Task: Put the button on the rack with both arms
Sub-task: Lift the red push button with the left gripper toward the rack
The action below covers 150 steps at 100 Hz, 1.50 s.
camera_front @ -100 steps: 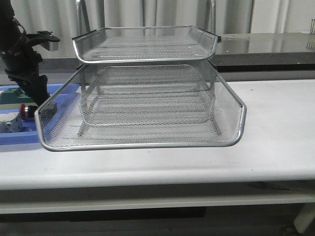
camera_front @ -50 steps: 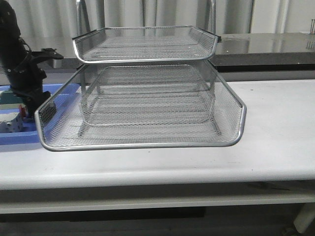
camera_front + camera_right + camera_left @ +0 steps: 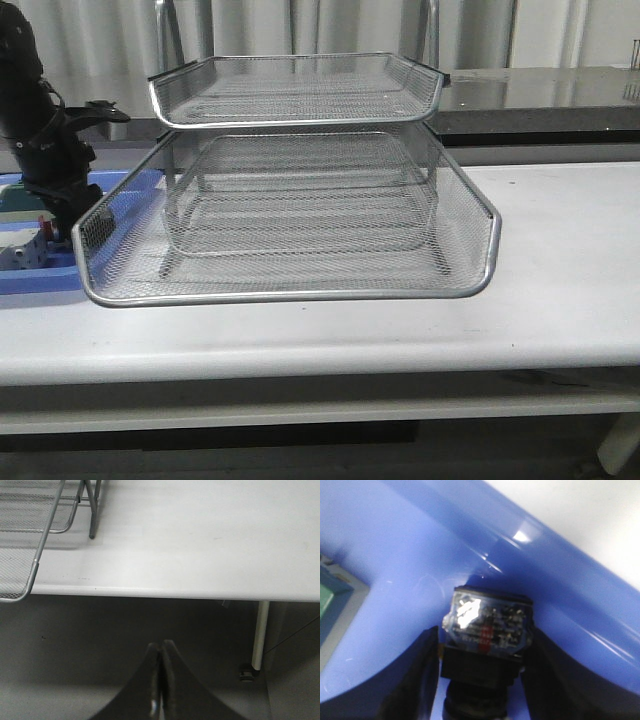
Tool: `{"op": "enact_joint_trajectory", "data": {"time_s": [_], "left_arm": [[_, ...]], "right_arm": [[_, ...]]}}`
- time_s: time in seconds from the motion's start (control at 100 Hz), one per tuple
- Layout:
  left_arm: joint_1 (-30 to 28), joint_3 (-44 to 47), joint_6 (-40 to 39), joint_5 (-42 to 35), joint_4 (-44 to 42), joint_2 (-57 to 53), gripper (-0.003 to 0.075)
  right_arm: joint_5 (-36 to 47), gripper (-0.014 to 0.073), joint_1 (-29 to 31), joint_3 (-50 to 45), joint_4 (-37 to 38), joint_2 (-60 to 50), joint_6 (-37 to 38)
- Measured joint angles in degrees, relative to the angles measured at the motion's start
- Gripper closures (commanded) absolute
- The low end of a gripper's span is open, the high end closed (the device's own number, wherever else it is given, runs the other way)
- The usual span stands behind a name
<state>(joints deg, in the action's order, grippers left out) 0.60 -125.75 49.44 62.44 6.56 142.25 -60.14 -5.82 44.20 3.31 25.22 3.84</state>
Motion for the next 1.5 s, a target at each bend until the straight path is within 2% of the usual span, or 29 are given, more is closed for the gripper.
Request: {"op": "enact_joint_trajectory", "data": {"time_s": [0.09, 0.16, 0.33, 0.48, 0.85, 1.08, 1.5], "left_arm": [[0.0, -1.34, 0.0, 0.81, 0.0, 0.19, 0.0709], [0.0, -3.19, 0.0, 2.45, 0.0, 0.28, 0.0741], [0.0, -9.75, -2.14, 7.43, 0.0, 0.28, 0.0741], [0.0, -15.2, -7.7, 8.43, 0.0, 0.07, 0.0741], [0.0, -15.94, -14.12, 9.4, -0.42, -8.33, 0.0741], [0.0, -10.97, -15.85, 9.62, -0.41, -18.31, 0.0741], [2.16, 7.77, -15.95, 9.99, 2.7, -37.79, 0.0741]], "right_arm": [[0.0, 0.0662, 0.0, 0.0, 0.0, 0.0, 0.0], [0.0, 0.0662, 0.0, 0.0, 0.0, 0.0, 0.0], [0.0, 0.0662, 0.0, 0.0, 0.0, 0.0, 0.0], [0.0, 0.0662, 0.0, 0.0, 0.0, 0.0, 0.0], [0.0, 0.0662, 0.0, 0.0, 0.0, 0.0, 0.0], [0.0, 0.0662, 0.0, 0.0, 0.0, 0.0, 0.0], [-0.02, 0.0662, 0.0, 0.0, 0.0, 0.0, 0.0]]}}
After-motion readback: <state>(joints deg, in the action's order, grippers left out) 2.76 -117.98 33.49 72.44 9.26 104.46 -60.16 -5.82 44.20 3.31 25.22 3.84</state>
